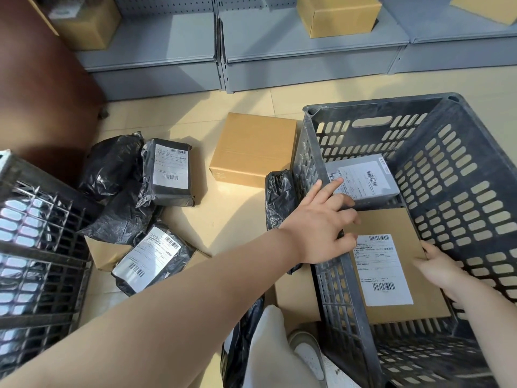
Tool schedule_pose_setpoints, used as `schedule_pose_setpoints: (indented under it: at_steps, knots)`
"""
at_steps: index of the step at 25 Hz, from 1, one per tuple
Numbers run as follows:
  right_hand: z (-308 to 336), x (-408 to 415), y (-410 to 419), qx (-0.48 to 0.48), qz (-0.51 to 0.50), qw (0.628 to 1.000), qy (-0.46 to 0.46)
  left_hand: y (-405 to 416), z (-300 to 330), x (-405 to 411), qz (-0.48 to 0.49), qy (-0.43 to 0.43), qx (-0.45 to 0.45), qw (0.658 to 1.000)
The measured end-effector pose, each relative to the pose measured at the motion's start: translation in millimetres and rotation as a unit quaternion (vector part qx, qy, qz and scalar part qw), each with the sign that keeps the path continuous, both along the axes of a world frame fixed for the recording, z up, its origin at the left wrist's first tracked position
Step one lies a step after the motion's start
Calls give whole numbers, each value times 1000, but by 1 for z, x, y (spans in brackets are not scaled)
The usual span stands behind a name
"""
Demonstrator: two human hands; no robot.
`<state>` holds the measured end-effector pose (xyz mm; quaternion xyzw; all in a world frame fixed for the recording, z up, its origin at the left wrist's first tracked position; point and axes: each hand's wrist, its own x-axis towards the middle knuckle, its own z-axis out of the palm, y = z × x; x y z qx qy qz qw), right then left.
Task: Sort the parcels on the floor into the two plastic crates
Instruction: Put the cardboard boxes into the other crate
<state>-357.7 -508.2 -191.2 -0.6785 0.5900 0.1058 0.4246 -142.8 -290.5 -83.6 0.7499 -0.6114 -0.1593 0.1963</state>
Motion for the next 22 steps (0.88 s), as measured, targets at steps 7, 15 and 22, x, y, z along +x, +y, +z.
schedule_pose_setpoints:
  at_steps: [7,15,22]
  knots:
    - [4,-26,10,112,-114,973,166,0,3,1,-12,-58,38,998]
    - [4,-22,9,139,-227,963,45,-1,3,2,-15,-57,48,997]
    - [6,-15,9,145,-229,962,40,-1,0,2,-18,-59,44,997]
